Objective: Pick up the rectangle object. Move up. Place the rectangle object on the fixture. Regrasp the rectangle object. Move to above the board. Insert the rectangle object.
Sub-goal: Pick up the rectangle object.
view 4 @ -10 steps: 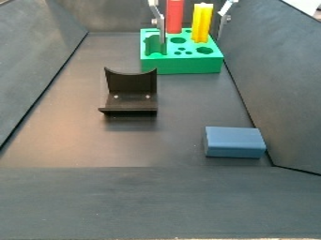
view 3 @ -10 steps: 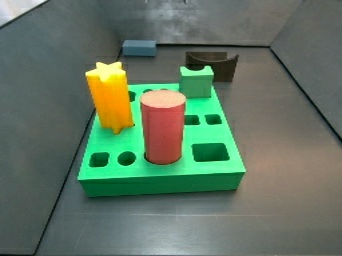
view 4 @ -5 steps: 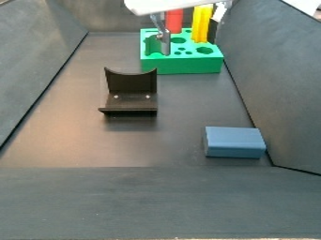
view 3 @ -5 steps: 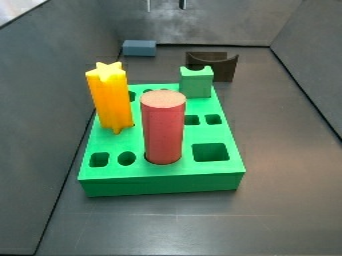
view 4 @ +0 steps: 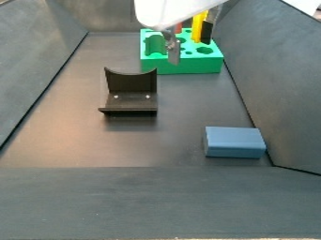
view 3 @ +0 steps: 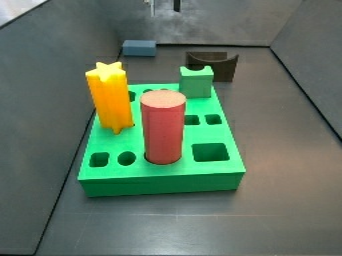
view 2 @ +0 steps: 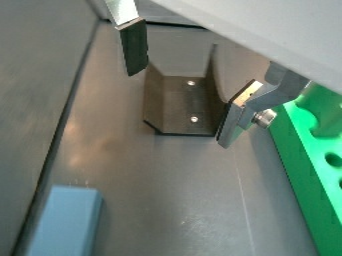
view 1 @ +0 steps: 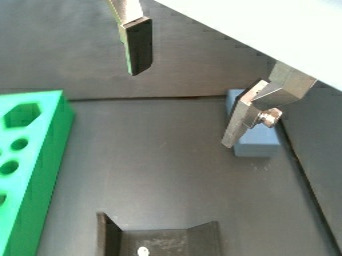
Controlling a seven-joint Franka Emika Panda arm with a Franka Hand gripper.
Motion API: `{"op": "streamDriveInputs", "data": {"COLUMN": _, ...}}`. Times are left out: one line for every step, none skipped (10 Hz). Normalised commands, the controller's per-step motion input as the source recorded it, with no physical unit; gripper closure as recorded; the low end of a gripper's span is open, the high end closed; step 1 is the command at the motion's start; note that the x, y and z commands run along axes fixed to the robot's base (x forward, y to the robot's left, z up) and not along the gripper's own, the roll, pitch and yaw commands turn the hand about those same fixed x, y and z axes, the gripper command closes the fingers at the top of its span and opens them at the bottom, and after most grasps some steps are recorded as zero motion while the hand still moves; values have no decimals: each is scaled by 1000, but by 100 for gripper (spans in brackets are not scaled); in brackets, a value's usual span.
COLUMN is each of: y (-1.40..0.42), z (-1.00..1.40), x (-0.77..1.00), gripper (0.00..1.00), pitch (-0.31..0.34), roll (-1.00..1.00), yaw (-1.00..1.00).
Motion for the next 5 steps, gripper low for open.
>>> {"op": "streamDriveInputs", "data": {"y": 26, "z": -206, "x": -86, "gripper": 0, "pitch": -46, "roll": -89, "yaw": 1000}}
{"op": "streamDriveInputs", "data": {"y": 163, "z": -283, "x": -89, "gripper": 0, "pitch": -19, "roll": -19, "yaw": 1000}}
{"op": "streamDriveInputs", "data": {"y": 203, "z": -331, "x": -71, "gripper": 0, "pitch": -19, "roll": 0, "yaw": 1000}}
{"op": "streamDriveInputs", "data": {"y": 231, "z": -346, "x": -66, "gripper": 0, "pitch": -14, "roll": 0, "yaw": 991}}
{"op": "streamDriveInputs", "data": {"y": 263, "z": -329, "x": -66, "gripper": 0, "pitch": -4, "roll": 0, "yaw": 954}}
